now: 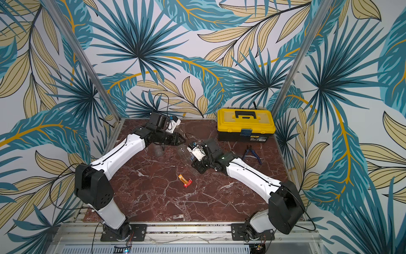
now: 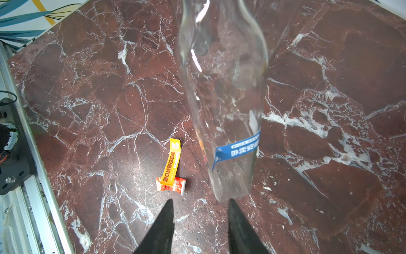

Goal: Remove the label from the bottle
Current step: Tear open the label from the bottle.

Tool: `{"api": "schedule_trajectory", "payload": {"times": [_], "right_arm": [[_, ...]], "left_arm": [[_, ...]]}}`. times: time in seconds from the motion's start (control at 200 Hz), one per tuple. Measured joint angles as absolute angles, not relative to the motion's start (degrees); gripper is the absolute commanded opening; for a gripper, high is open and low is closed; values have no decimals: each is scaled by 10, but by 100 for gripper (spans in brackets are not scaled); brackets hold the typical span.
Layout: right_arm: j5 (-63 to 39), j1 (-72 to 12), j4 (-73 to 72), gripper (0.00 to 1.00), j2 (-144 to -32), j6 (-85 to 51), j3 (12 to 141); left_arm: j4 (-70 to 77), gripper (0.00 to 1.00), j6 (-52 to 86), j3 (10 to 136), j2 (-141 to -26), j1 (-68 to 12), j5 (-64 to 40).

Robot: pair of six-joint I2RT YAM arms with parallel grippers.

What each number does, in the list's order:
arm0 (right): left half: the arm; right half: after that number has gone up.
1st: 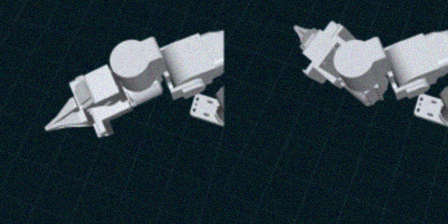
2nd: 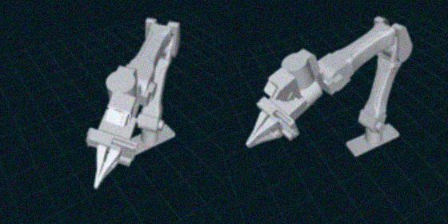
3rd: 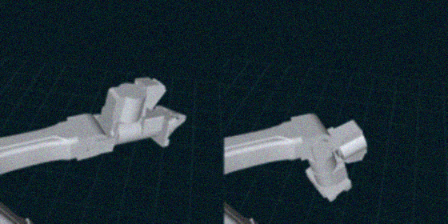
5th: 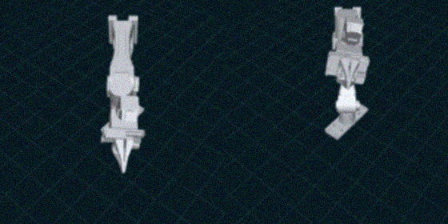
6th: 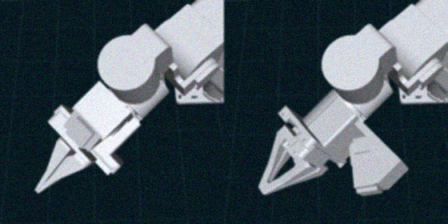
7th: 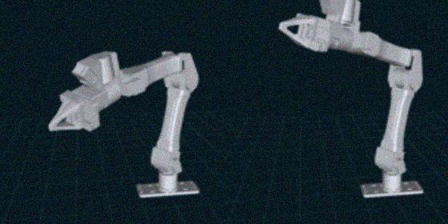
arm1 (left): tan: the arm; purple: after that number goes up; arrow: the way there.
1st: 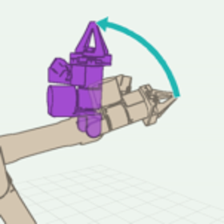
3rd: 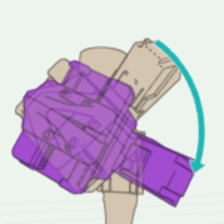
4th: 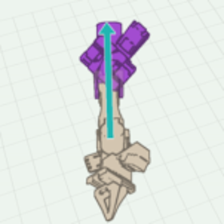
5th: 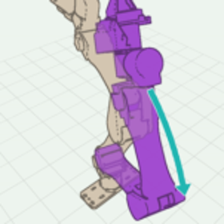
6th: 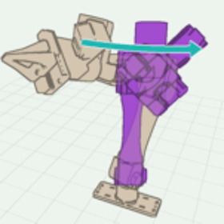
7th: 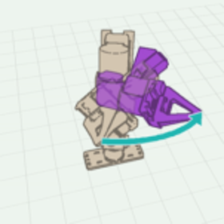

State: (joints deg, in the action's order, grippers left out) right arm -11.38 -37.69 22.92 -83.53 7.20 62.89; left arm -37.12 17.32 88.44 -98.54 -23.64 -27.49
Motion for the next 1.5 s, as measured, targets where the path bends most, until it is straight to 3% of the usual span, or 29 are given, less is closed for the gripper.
{"api": "schedule_trajectory", "payload": {"times": [0.26,0.566,1.202,1.502], "right_arm": [[-88,-390,216,39,-874,71,641],[-63,-390,200,26,-894,67,648],[-56,-390,191,12,-907,63,653],[-49,-390,191,0,-907,60,653]], "left_arm": [[-371,0,173,884,-985,-236,-276],[-371,0,174,884,-985,-236,-277],[-371,0,174,884,-985,-236,-277],[-371,0,174,884,-985,-238,-277]]}}
